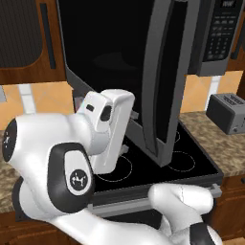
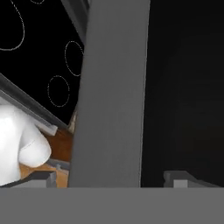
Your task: Open the microwave, place the bowl with waffle inside the microwave, then close the microwave door and turn it on.
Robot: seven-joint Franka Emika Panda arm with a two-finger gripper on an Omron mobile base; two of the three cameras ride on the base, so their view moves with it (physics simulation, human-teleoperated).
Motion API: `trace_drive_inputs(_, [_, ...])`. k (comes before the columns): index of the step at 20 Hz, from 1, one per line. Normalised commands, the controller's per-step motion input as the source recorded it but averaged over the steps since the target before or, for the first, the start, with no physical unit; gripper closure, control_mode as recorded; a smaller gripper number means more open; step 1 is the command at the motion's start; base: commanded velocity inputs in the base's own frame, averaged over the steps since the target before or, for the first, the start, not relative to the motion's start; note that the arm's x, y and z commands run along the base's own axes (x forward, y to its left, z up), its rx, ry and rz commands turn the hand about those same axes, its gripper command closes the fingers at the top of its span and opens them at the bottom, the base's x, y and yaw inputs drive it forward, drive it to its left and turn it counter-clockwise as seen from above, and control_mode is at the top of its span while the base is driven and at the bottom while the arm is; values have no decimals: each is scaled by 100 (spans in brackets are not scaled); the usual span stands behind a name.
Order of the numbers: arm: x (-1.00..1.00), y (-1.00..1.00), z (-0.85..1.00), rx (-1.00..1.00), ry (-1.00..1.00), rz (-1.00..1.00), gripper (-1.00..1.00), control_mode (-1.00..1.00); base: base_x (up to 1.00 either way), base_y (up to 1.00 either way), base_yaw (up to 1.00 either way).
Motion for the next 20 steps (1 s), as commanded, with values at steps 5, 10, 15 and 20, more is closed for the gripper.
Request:
trace_drive_inputs(5, [79, -100, 7, 0, -18, 3, -100, -100, 0, 0, 0])
trace_drive_inputs(10, [100, -100, 10, 0, -5, 6, -100, -100, 0, 0, 0])
trace_drive_inputs(15, [100, -99, 1, 3, 2, 9, -100, -100, 0, 0, 0])
trace_drive_inputs(20, [100, -64, 13, 14, 18, 15, -100, -100, 0, 0, 0])
